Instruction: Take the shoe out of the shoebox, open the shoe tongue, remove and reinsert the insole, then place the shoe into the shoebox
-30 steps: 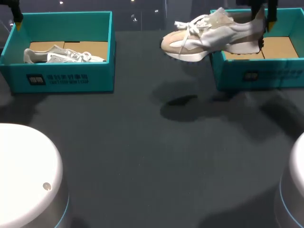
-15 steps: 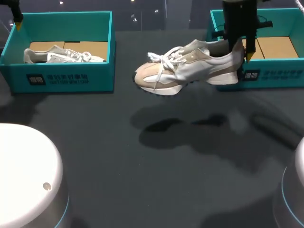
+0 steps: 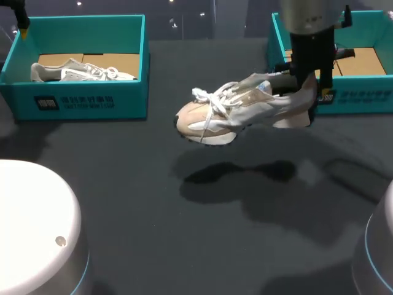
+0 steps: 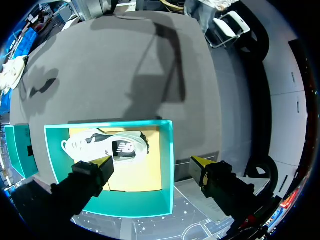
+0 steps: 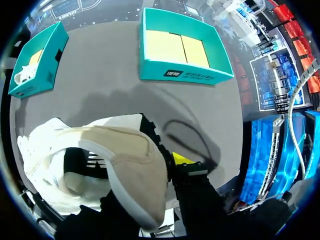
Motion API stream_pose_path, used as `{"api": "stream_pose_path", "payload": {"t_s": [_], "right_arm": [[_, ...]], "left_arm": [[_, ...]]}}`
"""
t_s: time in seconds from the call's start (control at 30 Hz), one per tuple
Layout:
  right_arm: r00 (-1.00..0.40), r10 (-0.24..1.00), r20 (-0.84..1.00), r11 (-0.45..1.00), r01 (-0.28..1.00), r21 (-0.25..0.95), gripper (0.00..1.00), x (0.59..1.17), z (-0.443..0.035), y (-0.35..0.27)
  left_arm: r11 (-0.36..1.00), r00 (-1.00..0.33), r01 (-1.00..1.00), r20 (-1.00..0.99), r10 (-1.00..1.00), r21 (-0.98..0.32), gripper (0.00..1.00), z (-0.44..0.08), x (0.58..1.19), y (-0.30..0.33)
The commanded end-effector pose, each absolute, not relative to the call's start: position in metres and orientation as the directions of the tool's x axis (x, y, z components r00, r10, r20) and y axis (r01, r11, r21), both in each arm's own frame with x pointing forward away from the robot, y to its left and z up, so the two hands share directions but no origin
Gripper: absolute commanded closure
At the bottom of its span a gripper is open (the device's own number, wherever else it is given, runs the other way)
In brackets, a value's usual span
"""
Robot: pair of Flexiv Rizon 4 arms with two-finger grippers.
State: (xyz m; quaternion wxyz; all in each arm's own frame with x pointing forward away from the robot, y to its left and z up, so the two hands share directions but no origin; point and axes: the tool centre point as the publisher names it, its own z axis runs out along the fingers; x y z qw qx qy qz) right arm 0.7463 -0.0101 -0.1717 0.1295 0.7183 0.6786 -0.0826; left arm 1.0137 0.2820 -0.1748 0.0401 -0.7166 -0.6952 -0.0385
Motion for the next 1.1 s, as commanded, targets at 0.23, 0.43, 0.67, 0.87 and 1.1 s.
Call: {"api": "stream_pose_path", "payload": {"t_s": [0.23, 0.43, 0.67, 0.87, 1.1], "right_arm": [[0.060, 0.951, -0.303, -0.045, 0.998, 0.054, 1.00, 0.713, -0.233, 0.009], [0.060, 0.951, -0.303, -0.045, 0.998, 0.054, 1.00, 0.713, -0.233, 0.009], [0.060, 0.951, -0.303, -0.045, 0.998, 0.054, 1.00, 0.713, -0.233, 0.009], [0.094, 0.943, -0.320, -0.070, 0.994, 0.084, 1.00, 0.702, -0.275, 0.023], [0.116, 0.954, -0.277, -0.096, 0.992, 0.083, 1.00, 0.698, -0.308, 0.024]], "left_arm": [[-0.031, 0.031, 1.000, 0.113, 0.993, 0.000, 0.00, -0.174, 1.012, 0.282], [-0.031, 0.031, 1.000, 0.113, 0.993, 0.000, 0.00, -0.174, 1.012, 0.282], [-0.031, 0.031, 1.000, 0.113, 0.993, 0.000, 0.00, -0.174, 1.012, 0.282], [-0.031, 0.031, 1.000, 0.113, 0.993, 0.000, 0.00, -0.174, 1.012, 0.282], [-0.031, 0.031, 1.000, 0.113, 0.993, 0.000, 0.00, -0.174, 1.012, 0.282]]}}
